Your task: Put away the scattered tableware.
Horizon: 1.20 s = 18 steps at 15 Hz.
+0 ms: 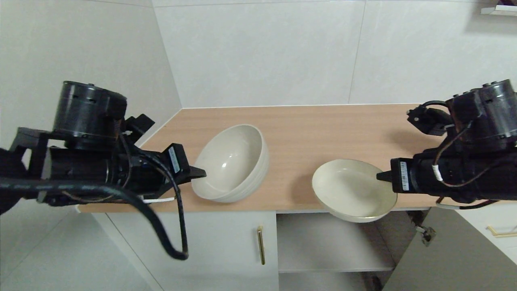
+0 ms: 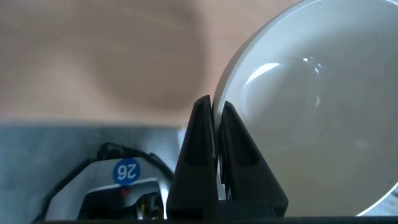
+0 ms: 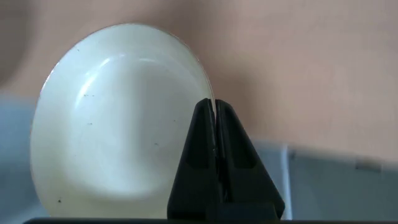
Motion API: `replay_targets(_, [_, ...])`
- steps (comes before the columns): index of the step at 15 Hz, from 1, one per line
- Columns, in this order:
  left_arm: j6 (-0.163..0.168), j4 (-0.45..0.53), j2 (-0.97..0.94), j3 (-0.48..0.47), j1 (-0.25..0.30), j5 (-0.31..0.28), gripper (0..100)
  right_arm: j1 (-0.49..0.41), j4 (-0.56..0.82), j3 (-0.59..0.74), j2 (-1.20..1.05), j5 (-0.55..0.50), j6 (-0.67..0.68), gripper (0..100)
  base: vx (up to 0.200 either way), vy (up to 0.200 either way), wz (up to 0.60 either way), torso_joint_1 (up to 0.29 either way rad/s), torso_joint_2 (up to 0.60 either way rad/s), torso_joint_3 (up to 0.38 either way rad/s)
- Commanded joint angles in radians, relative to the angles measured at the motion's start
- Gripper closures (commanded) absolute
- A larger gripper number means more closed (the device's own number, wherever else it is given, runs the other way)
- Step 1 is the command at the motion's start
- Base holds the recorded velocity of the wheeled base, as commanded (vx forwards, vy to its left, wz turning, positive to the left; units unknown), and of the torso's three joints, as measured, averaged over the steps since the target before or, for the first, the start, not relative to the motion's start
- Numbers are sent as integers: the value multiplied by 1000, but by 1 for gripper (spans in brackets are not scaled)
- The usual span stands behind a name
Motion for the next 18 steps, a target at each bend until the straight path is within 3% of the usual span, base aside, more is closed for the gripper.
replay_targets(1, [44, 4, -180, 114, -5, -5, 100, 6, 41, 11, -100, 18, 3, 100, 0, 0, 0, 0, 0, 0])
replay_targets(3, [185, 74, -238, 169, -57, -2, 100, 6, 33, 66, -94, 19, 34, 100, 0, 0, 0, 0, 0, 0])
replay_targets(4, [190, 76, -238, 171, -57, -2, 100, 6, 33, 68, -94, 19, 34, 100, 0, 0, 0, 0, 0, 0])
replay_targets(5, [223, 88, -236, 191, -109, -2, 100, 6, 16, 106, -91, 19, 26, 100, 0, 0, 0, 0, 0, 0])
replay_targets(8, [233, 88, -203, 222, -176, 1, 100, 6, -59, 151, -94, 13, 20, 100, 0, 0, 0, 0, 0, 0])
replay_targets(10, [274, 88, -175, 225, -202, 4, 100, 6, -76, 166, -91, 10, 17, 100, 0, 0, 0, 0, 0, 0])
replay_targets(13, [297, 97, -170, 222, -252, 4, 100, 9, -77, 198, -80, 15, -39, 100, 0, 0, 0, 0, 0, 0])
replay_targets(18, [314, 131, -156, 219, -268, 6, 100, 46, -77, 209, -63, 16, -42, 100, 0, 0, 0, -83, 193, 118])
